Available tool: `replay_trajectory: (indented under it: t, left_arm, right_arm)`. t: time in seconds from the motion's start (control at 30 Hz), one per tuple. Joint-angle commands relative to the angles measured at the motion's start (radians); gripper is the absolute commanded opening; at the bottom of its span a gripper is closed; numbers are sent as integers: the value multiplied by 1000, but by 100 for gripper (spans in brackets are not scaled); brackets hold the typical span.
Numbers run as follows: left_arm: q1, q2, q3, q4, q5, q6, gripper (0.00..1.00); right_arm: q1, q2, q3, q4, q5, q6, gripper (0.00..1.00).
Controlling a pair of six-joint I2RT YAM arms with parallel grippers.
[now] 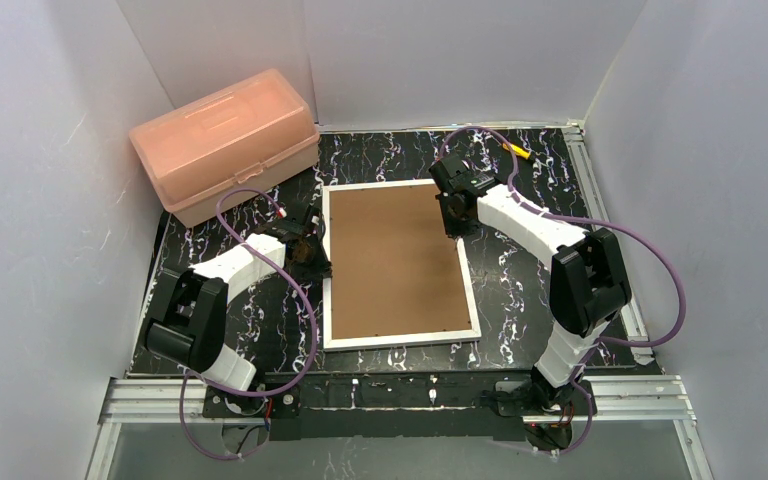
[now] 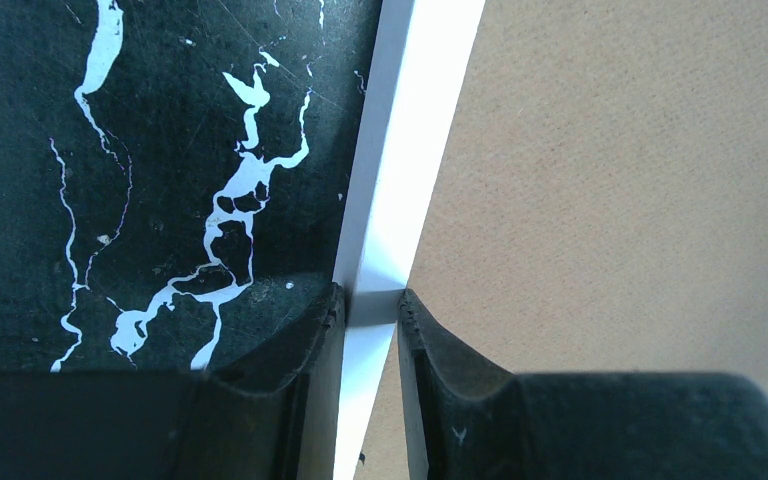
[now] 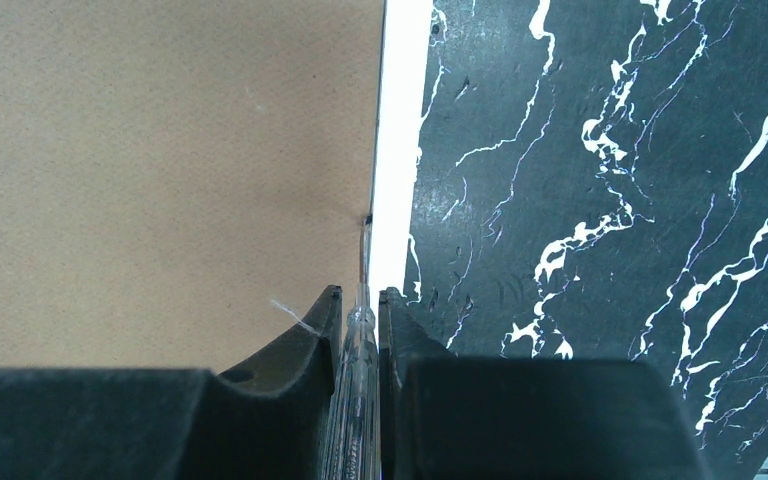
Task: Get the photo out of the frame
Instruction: Release the photo frame item from the photo frame.
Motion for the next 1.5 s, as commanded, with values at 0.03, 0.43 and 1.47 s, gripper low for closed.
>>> replay_trajectory:
  t: [0.03, 0.43, 1.47]
  left_arm:
    - [13, -9, -2, -113, -94, 26, 0]
    - [12, -10, 1, -124, -113, 26, 0]
    - [13, -7, 3, -116, -87, 26, 0]
  right_arm:
    - [-6, 19, 20, -39, 82, -4, 1]
    - [-6, 24, 21, -80, 175, -2, 1]
    - [-5, -48, 8, 24, -58, -63, 1]
